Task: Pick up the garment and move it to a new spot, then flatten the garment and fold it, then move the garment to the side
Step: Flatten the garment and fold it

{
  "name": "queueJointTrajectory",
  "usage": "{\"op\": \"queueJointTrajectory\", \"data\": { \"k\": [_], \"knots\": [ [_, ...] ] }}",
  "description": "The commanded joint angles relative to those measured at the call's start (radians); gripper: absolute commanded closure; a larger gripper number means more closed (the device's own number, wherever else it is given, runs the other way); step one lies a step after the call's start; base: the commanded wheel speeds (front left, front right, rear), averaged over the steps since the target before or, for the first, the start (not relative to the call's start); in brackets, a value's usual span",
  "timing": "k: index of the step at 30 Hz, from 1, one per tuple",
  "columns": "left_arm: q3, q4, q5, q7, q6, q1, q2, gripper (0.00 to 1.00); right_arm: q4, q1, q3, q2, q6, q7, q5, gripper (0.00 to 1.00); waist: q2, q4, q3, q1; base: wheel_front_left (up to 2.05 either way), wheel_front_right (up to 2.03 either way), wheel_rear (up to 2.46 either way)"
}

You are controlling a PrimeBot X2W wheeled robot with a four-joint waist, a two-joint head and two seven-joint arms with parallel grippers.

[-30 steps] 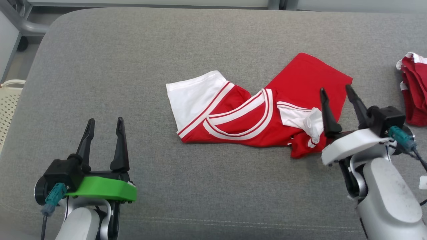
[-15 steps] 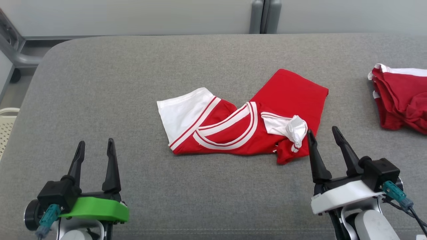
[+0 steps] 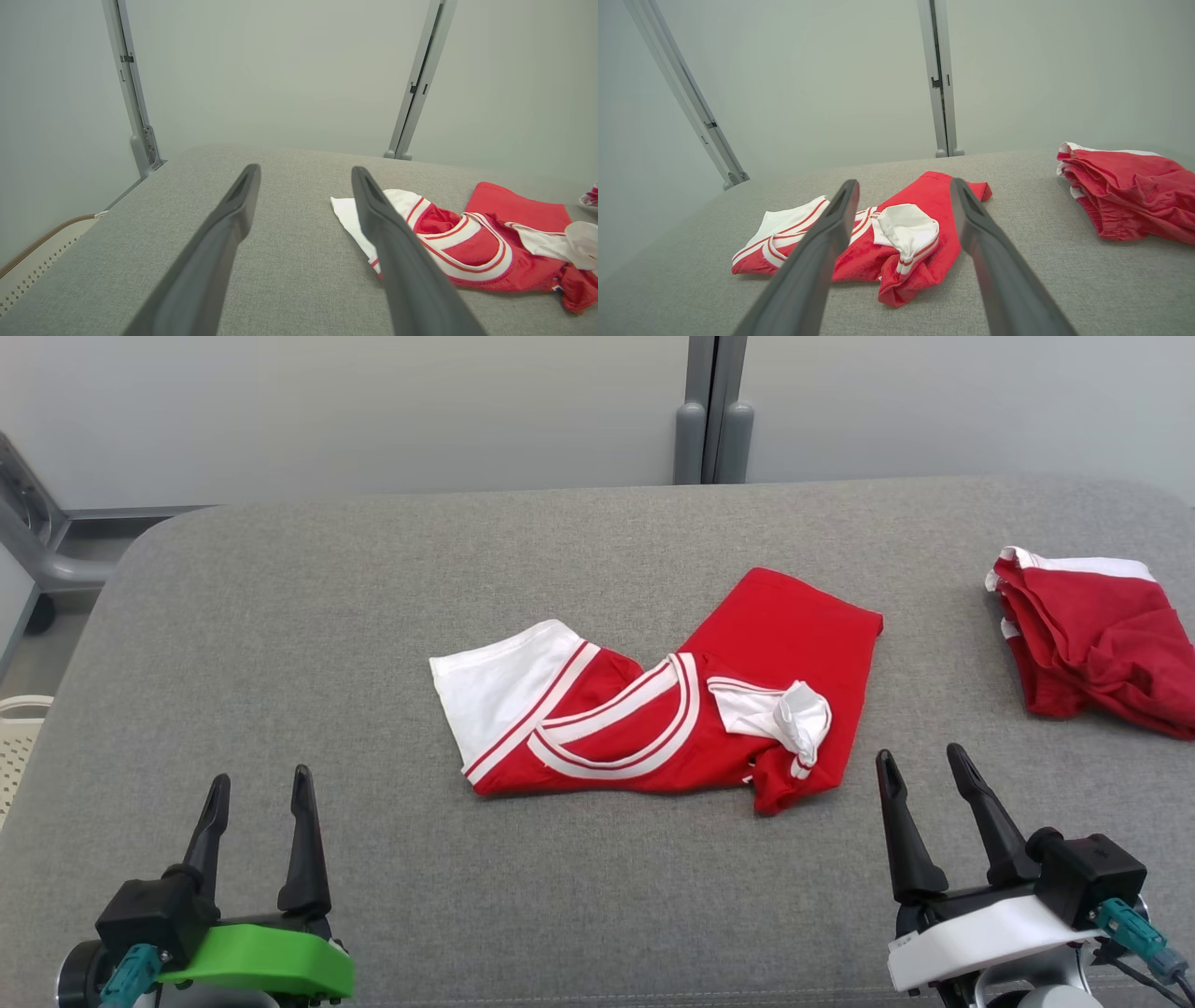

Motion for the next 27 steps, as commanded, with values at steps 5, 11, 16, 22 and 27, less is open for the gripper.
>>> {"op": "queueJointTrajectory", "data": {
  "k": [5,11,16,22,27],
  "knots": [
    [-0.002,-0.011,-0.002,0.008,0.012,0.015,0.01,0.0,-0.009,0.008,-0.001,-0.001,-0.001,0.005,0.011,0.0,0.0,0.001,0.001,0.0,0.0,0.0,0.0],
    [-0.005,-0.009,-0.005,0.011,0.014,0.002,0.01,0.0,-0.004,0.004,0.002,-0.001,-0.001,0.009,0.011,0.0,0.0,0.001,0.011,0.0,0.0,0.0,0.0],
    [-0.021,-0.01,0.003,0.022,0.007,-0.015,0.013,0.0,0.014,-0.02,0.009,-0.001,-0.001,0.027,-0.014,0.0,0.0,0.006,0.027,0.0,0.0,0.0,0.0],
    [-0.138,0.005,0.018,0.082,-0.074,-0.094,-0.019,0.0,0.029,-0.042,0.0,-0.001,-0.001,0.031,-0.024,0.0,0.0,0.013,0.054,0.0,0.0,0.0,0.0],
    [-0.238,0.039,0.019,0.132,-0.139,-0.178,-0.074,0.0,0.04,-0.059,0.006,-0.001,-0.001,0.024,-0.017,0.0,0.0,-0.01,0.082,0.0,0.0,0.0,0.0]
  ]
}}
